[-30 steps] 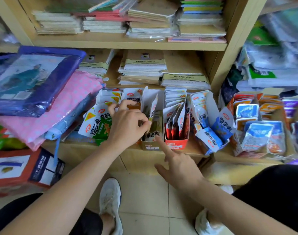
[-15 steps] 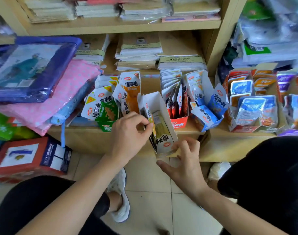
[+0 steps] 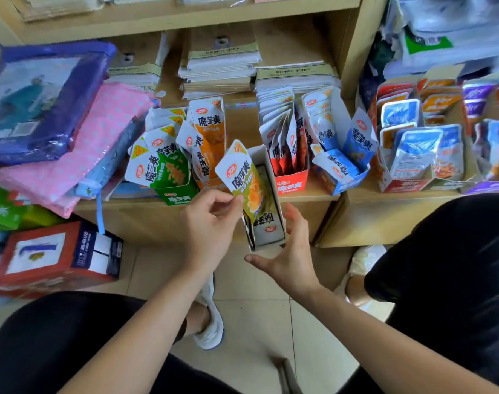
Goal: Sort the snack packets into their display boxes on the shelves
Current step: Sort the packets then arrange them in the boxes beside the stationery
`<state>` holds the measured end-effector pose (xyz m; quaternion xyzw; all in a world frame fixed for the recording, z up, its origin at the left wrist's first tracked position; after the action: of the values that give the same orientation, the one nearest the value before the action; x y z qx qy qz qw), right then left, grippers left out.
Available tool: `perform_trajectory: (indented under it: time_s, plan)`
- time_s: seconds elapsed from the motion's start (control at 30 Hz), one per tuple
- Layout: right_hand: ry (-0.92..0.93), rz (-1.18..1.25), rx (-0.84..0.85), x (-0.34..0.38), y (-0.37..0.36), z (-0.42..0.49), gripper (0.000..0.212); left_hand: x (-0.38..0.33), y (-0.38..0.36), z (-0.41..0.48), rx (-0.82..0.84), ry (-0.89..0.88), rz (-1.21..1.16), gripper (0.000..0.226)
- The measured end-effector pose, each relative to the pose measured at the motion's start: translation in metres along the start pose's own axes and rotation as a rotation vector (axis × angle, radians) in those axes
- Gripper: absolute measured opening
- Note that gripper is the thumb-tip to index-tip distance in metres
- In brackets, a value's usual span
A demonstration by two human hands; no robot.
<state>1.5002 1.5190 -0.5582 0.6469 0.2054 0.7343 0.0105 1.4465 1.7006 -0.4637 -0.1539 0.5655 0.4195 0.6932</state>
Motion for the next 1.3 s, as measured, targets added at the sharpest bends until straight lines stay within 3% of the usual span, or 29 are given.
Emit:
perform_trajectory:
  time_s: [0.1,0.2,0.33,0.37,0.53,0.6,0.73,0.87,1.03,1.17,1.3]
  plan:
    - [0.041,-0.012,-0.088,0.007,0.013,0.001,0.093,-0.001,0.000,0.003,-0.020,0.031,-0.025,0.017]
    - [0.090,-0.030,-0.132,0.018,0.030,-0.003,0.080,-0.020,0.007,0.011,-0.046,-0.125,0.027,0.024]
    - [0.132,-0.084,-0.102,0.034,0.061,-0.010,0.077,-0.041,0.007,0.023,-0.002,-0.316,0.124,0.087]
    - [0.156,-0.098,-0.089,0.041,0.069,-0.010,0.076,-0.042,0.002,0.024,0.050,-0.325,0.127,0.093]
    - [0.197,-0.086,0.034,0.060,0.099,0.022,0.078,-0.031,-0.021,0.010,0.259,-0.294,0.112,0.052]
    - [0.207,-0.148,0.116,0.066,0.106,0.041,0.080,-0.030,-0.032,-0.004,0.369,-0.319,0.086,0.060]
    - [0.205,-0.246,0.324,0.098,0.110,0.071,0.078,-0.031,-0.041,-0.013,0.437,-0.449,0.342,0.096]
    - [0.265,-0.240,0.385,0.139,0.106,0.088,0.078,-0.021,-0.029,-0.006,0.338,-0.213,0.161,0.088]
    - [0.183,0.094,0.152,0.152,0.106,0.075,0.092,-0.017,-0.018,-0.031,0.124,0.040,-0.147,0.065]
    - [0.106,0.129,0.081,0.133,0.087,0.060,0.109,-0.019,-0.028,-0.046,0.107,0.078,-0.160,0.082]
    - [0.169,0.078,0.087,0.148,0.094,0.065,0.097,-0.021,-0.038,-0.059,0.197,0.015,-0.128,0.108]
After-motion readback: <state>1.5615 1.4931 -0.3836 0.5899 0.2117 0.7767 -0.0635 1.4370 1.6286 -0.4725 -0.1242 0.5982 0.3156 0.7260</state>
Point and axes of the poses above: each hand's wrist, its own z-axis towards the middle knuckle, its own y-axis out of the back of the hand, x = y × z, the point moved 10 cm from there along z, towards the middle knuckle, and after that the axes turned 6 degrees about -x, right-handed, at the moved point
